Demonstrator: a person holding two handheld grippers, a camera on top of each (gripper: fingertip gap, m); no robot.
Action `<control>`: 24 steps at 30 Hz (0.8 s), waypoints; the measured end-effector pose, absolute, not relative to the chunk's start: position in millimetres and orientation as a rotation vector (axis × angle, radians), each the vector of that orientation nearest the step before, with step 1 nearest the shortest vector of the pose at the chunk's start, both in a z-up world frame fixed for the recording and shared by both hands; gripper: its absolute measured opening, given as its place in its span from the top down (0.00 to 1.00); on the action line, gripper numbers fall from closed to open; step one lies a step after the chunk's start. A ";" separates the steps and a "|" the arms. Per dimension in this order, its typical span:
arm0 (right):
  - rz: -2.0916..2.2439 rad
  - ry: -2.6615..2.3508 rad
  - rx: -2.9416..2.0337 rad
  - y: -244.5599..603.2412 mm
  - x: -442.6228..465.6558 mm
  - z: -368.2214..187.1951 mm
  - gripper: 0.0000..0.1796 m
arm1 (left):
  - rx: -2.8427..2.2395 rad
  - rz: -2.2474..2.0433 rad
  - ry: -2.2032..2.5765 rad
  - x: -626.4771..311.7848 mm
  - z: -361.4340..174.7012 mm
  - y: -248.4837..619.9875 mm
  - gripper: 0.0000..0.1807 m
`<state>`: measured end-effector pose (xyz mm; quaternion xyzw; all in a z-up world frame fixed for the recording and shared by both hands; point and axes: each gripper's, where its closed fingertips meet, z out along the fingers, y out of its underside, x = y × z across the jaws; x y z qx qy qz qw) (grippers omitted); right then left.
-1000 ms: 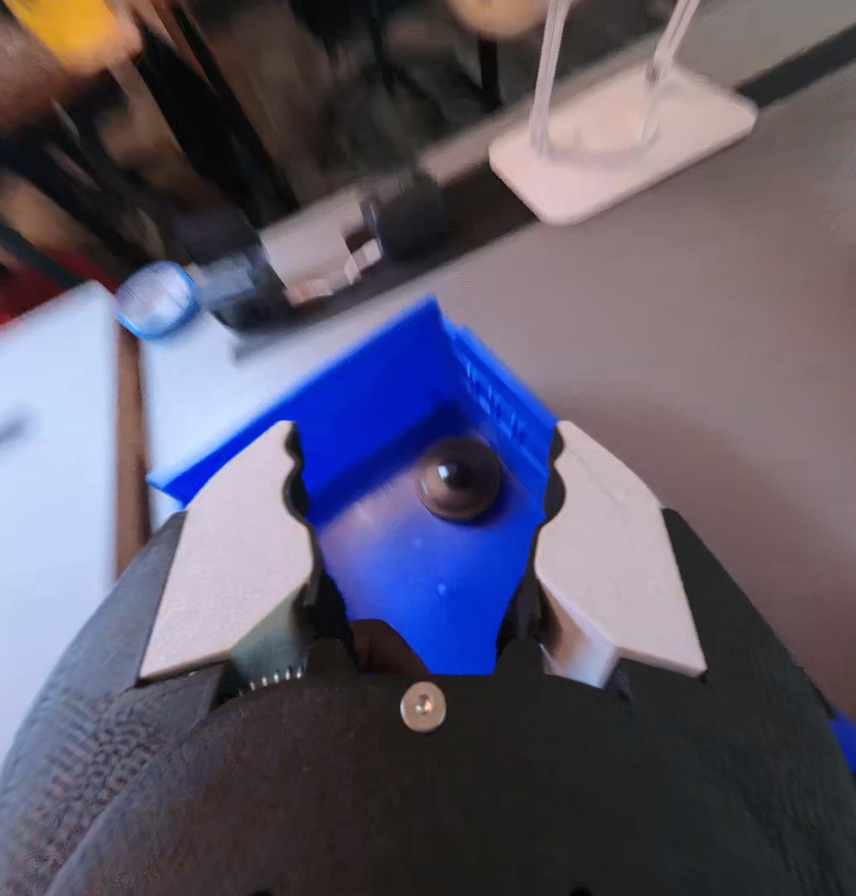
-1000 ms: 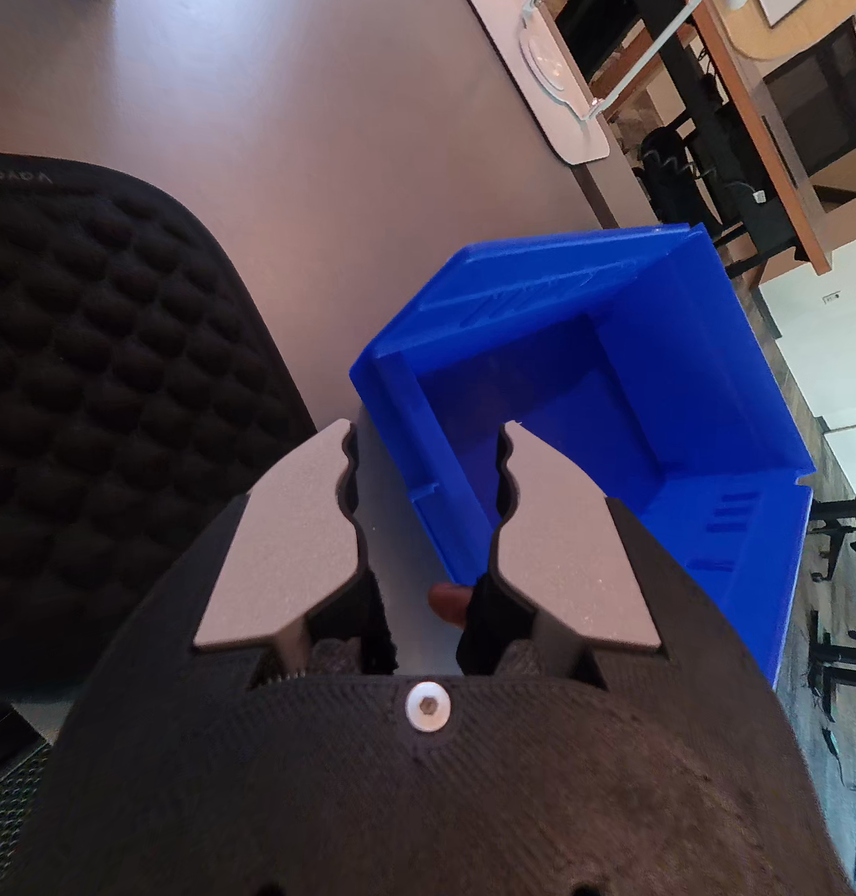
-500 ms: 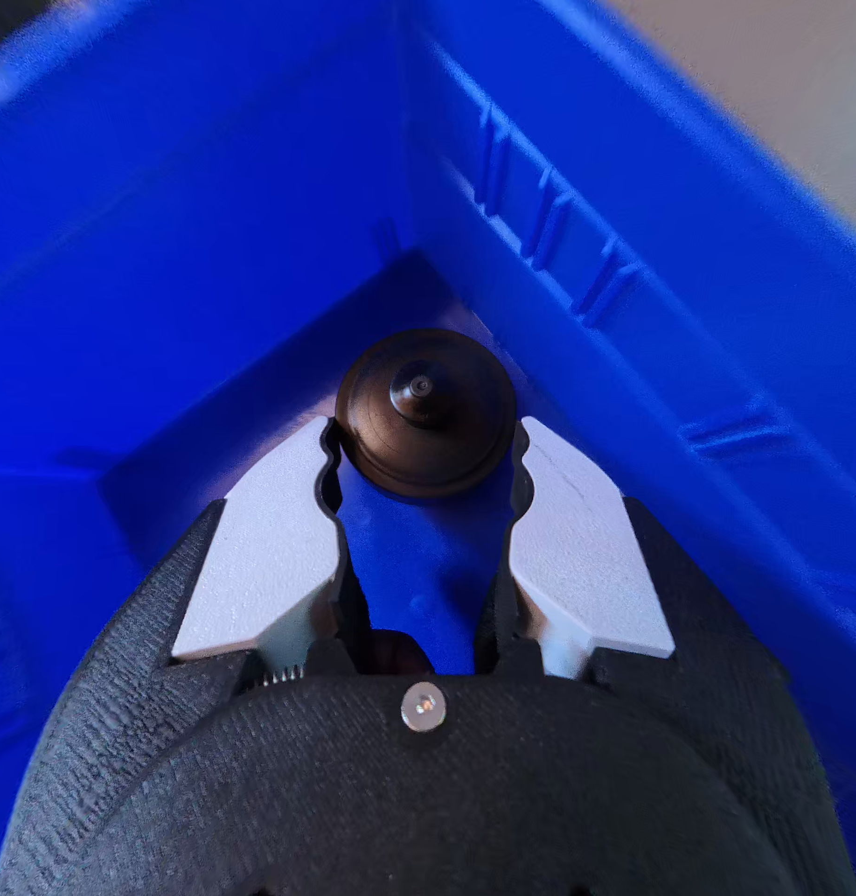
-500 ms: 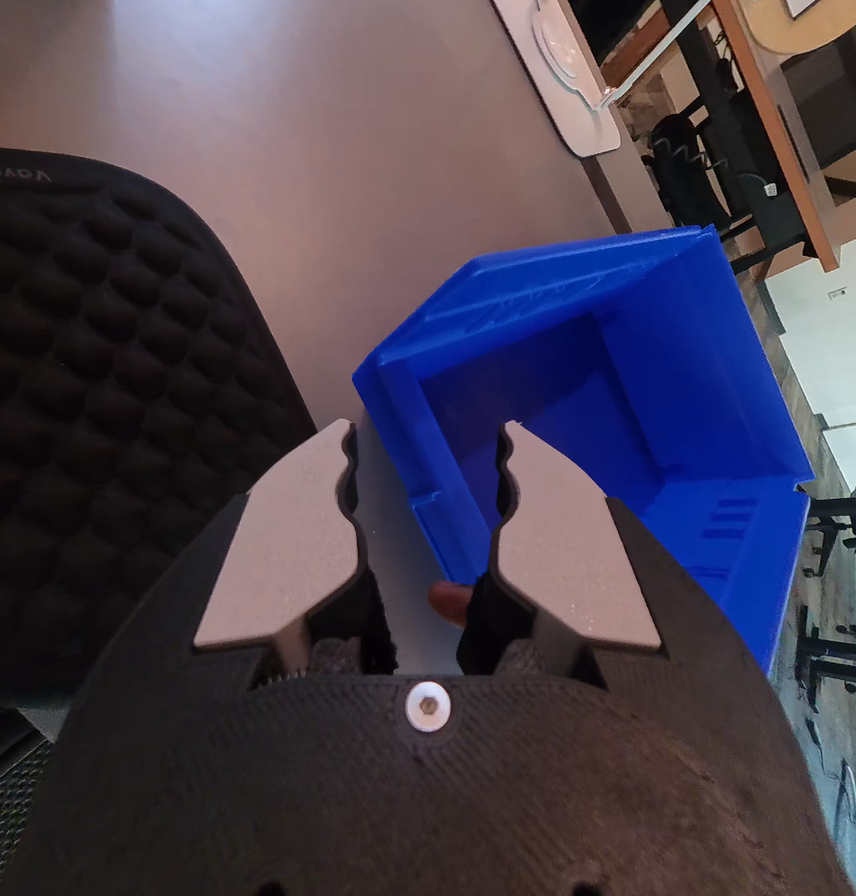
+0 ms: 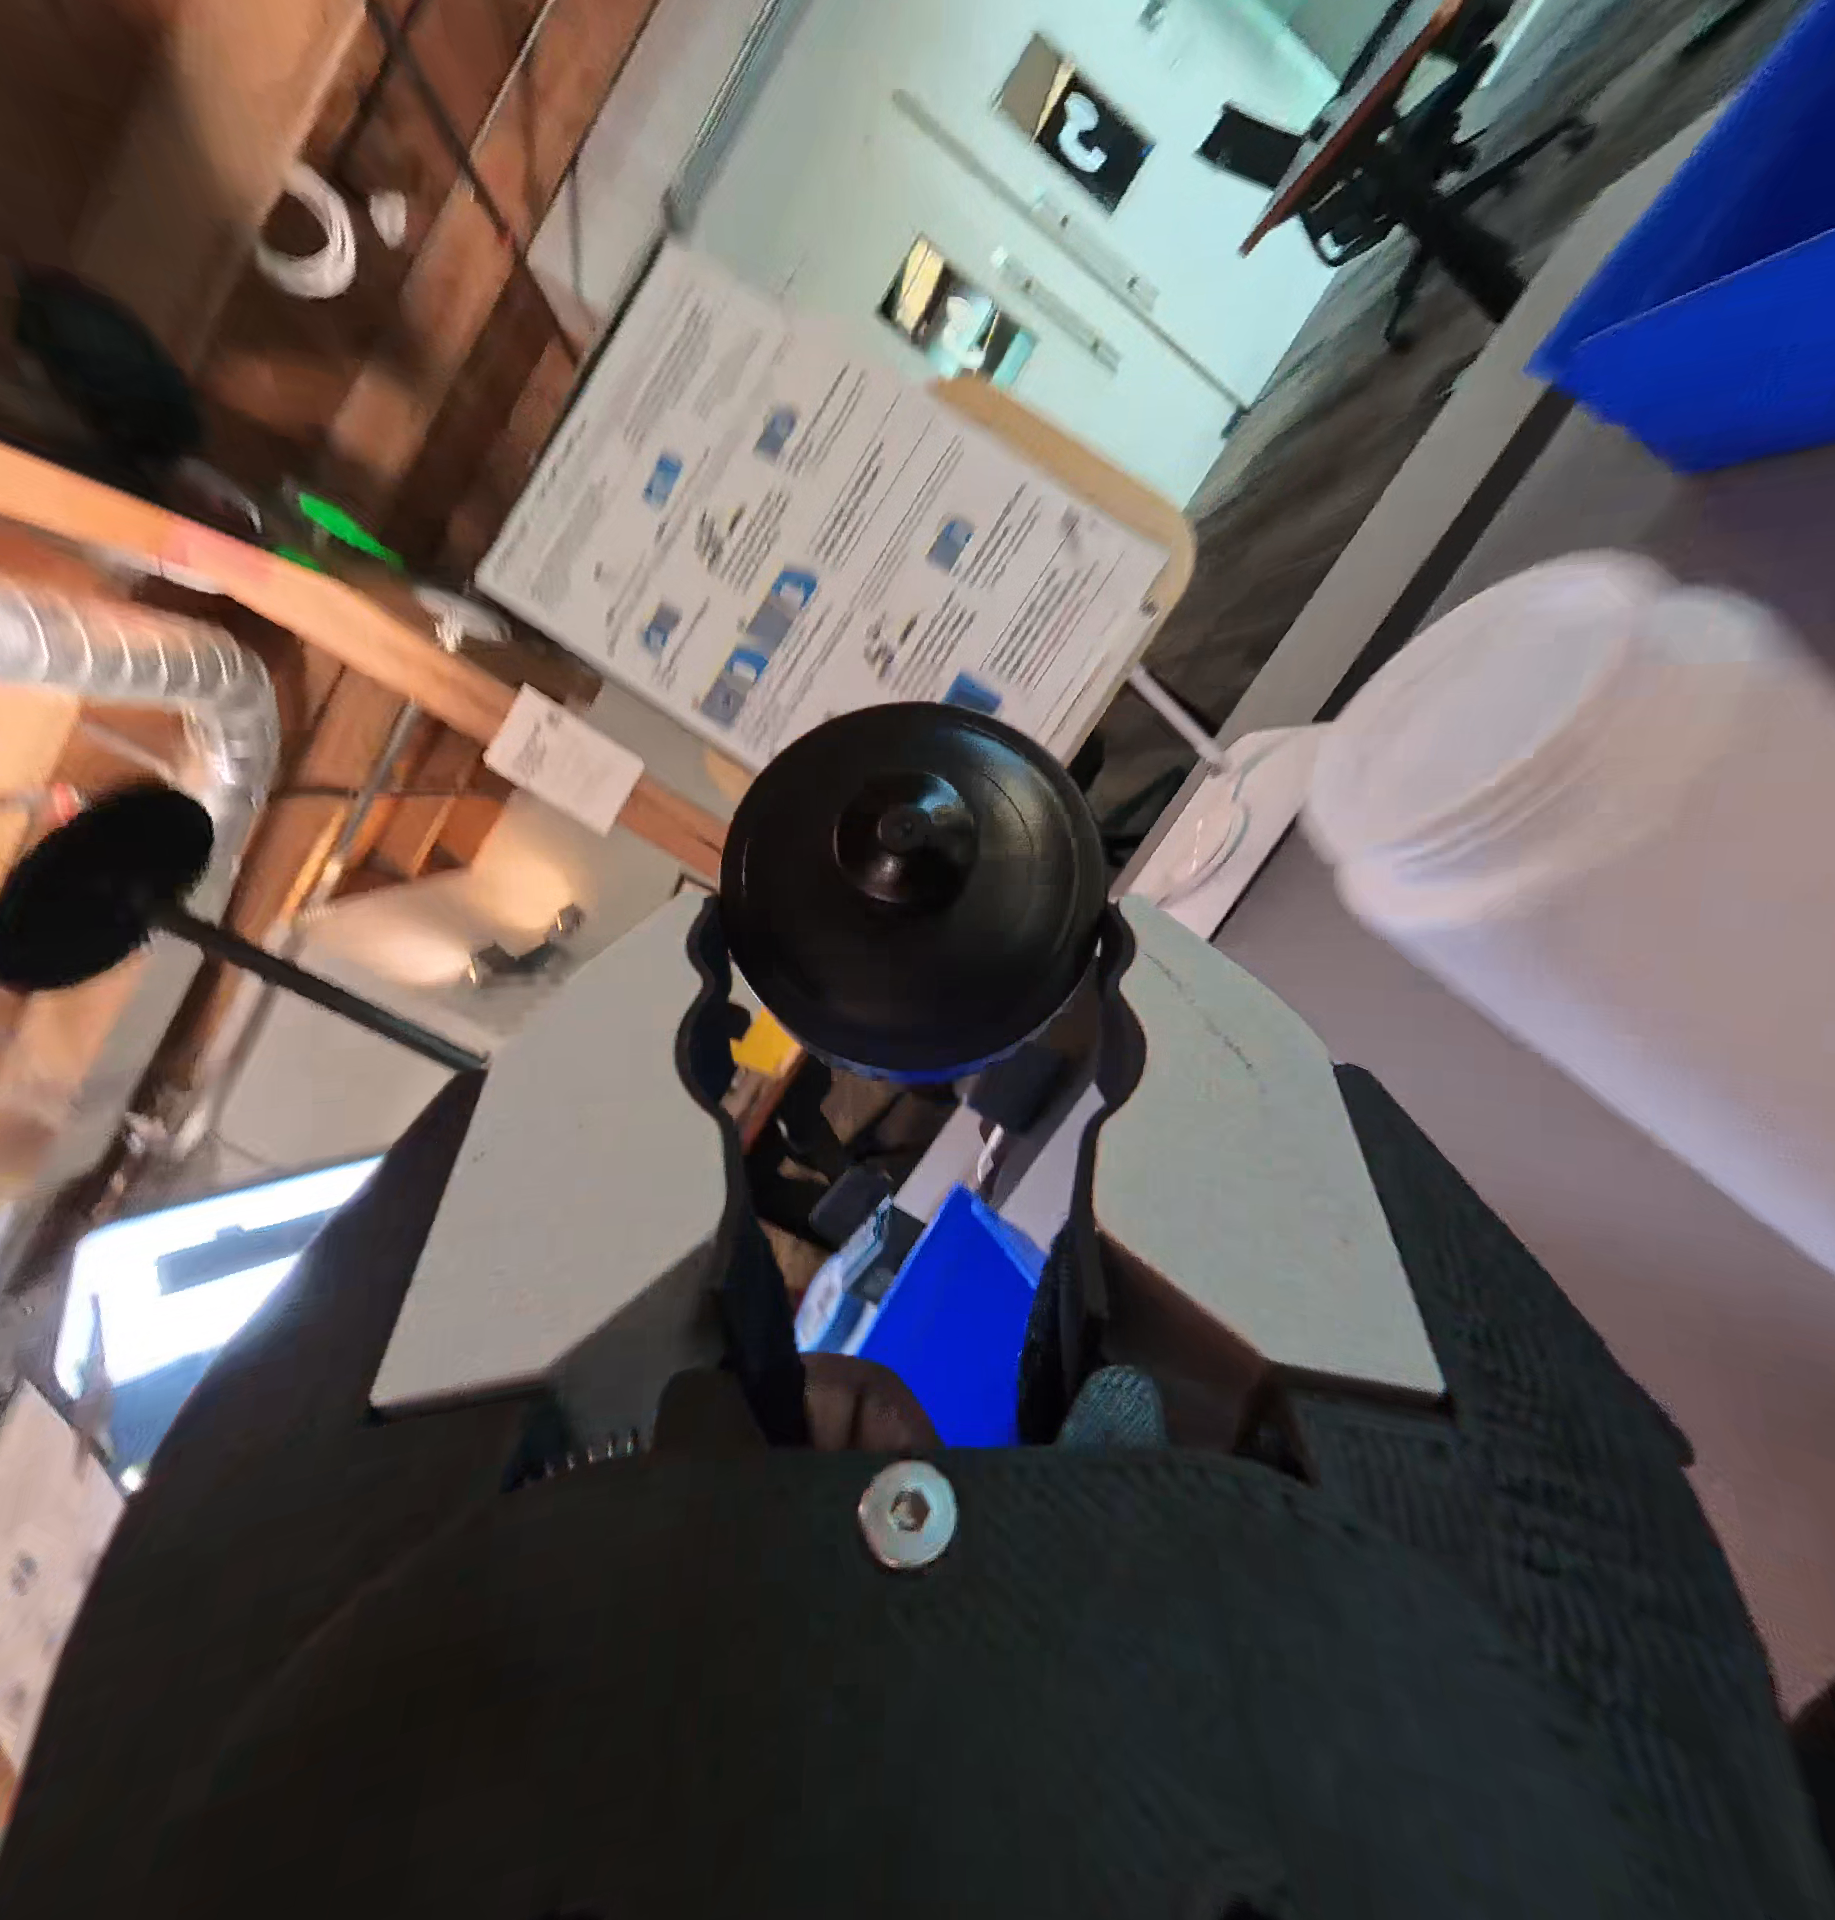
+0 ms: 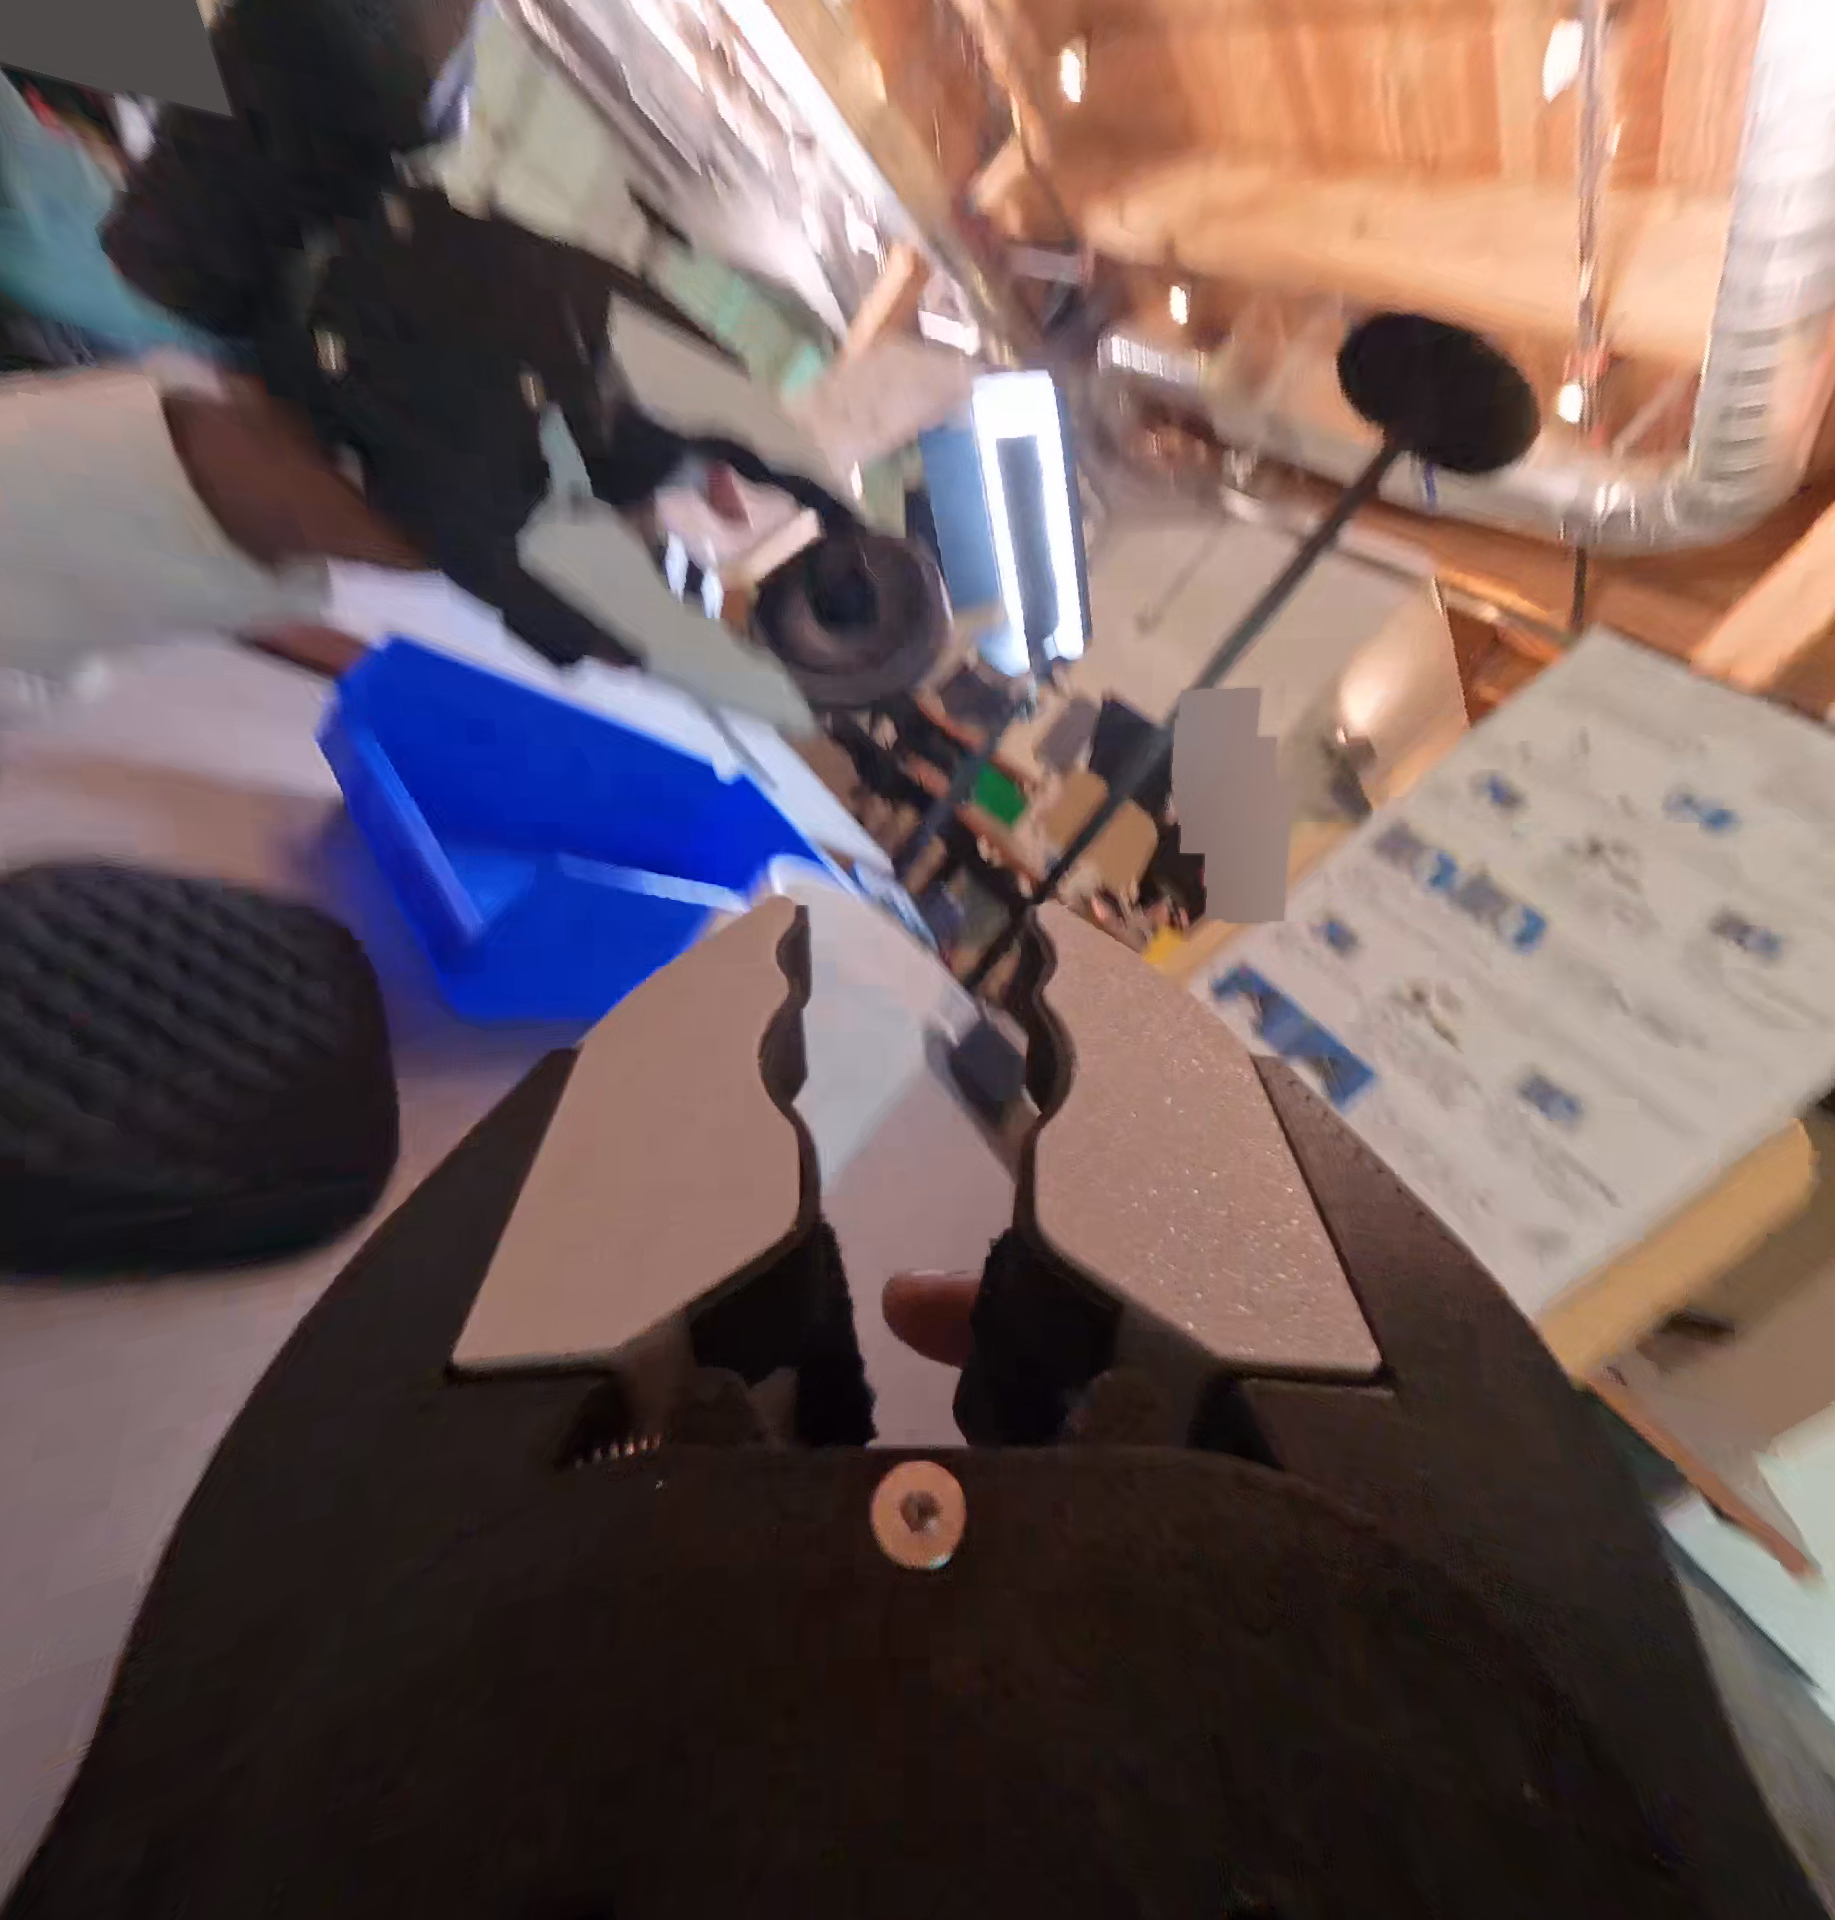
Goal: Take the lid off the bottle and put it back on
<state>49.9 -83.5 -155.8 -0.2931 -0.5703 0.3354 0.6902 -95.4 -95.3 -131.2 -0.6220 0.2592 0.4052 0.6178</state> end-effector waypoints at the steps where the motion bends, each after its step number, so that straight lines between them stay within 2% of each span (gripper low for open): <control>1: 0.797 -1.270 -0.611 -98.3 40.6 -144.1 0.79 | -1.407 0.952 0.644 -78.1 -129.3 -96.8 0.62; 4: 0.811 -1.291 -0.560 -116.6 16.8 -126.6 0.79 | -1.372 1.013 0.751 -44.3 -131.1 -97.8 0.63; 10: 0.657 -1.357 -0.500 -119.2 -6.8 -132.5 0.79 | -1.348 1.034 0.864 -18.2 -143.4 -92.1 0.62; 13: 0.576 -1.357 -0.488 -115.0 -8.8 -134.7 0.88 | -1.358 0.985 0.876 -13.2 -147.1 -91.7 0.62; 16: 0.595 -1.404 -0.473 -117.4 -5.1 -132.3 0.88 | -1.330 0.835 0.836 -6.7 -144.5 -93.7 0.62; 17: 0.614 -1.426 -0.486 -115.4 -3.6 -130.3 0.88 | -1.311 0.749 0.796 -5.1 -140.8 -95.3 0.60; 20: 0.667 -1.516 -0.570 -95.7 0.9 -123.0 0.88 | -1.328 0.390 0.599 -12.0 -138.9 -97.2 0.45; 22: 0.757 -1.626 -0.676 -80.8 2.7 -121.8 0.88 | -1.394 0.076 0.458 -15.6 -156.2 -90.5 0.32; 24: 0.865 -1.725 -0.764 -70.9 2.1 -120.6 0.88 | -1.450 -0.131 0.357 -17.8 -183.4 -77.1 0.26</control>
